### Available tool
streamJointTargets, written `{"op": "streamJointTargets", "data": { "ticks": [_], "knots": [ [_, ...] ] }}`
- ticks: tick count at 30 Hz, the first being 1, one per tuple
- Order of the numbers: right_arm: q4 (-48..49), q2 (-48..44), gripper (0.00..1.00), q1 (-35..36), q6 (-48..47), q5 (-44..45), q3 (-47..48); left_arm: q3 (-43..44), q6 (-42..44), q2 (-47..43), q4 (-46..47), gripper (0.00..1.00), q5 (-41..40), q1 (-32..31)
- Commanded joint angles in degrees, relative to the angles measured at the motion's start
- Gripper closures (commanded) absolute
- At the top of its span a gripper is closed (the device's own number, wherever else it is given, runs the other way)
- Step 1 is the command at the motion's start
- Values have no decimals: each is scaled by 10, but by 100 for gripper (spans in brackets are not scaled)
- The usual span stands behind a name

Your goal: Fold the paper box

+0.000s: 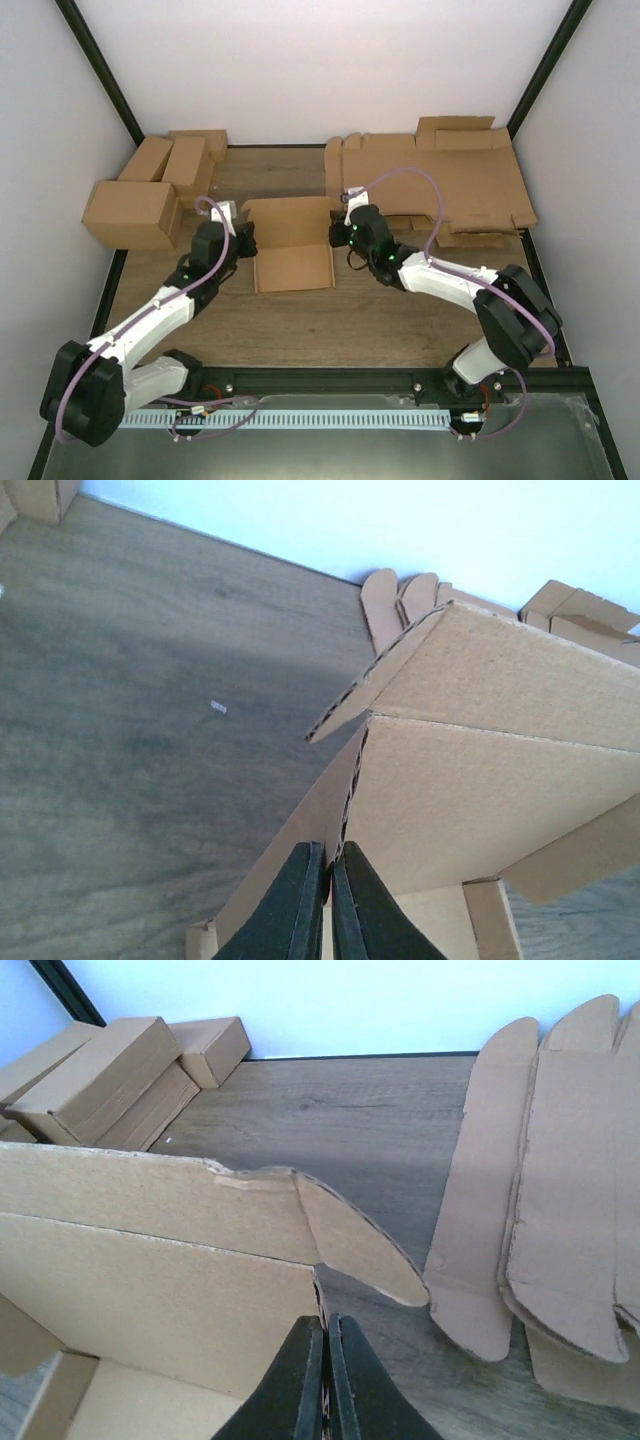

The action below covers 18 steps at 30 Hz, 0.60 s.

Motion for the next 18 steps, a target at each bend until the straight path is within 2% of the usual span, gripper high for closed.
{"op": "streamJointTargets", "data": {
  "ticks": [1, 7, 18],
  "knots": [
    [164, 10, 99, 33, -5, 37, -33, -85, -67, -9, 192, 96, -6, -11],
    [229, 31, 99, 71, -11, 87, -71, -138, -108, -3, 242, 96, -23, -22],
    [221, 53, 99, 96, 50, 106, -106, -164, -185, 0, 226, 96, -5, -39]
  ]
}}
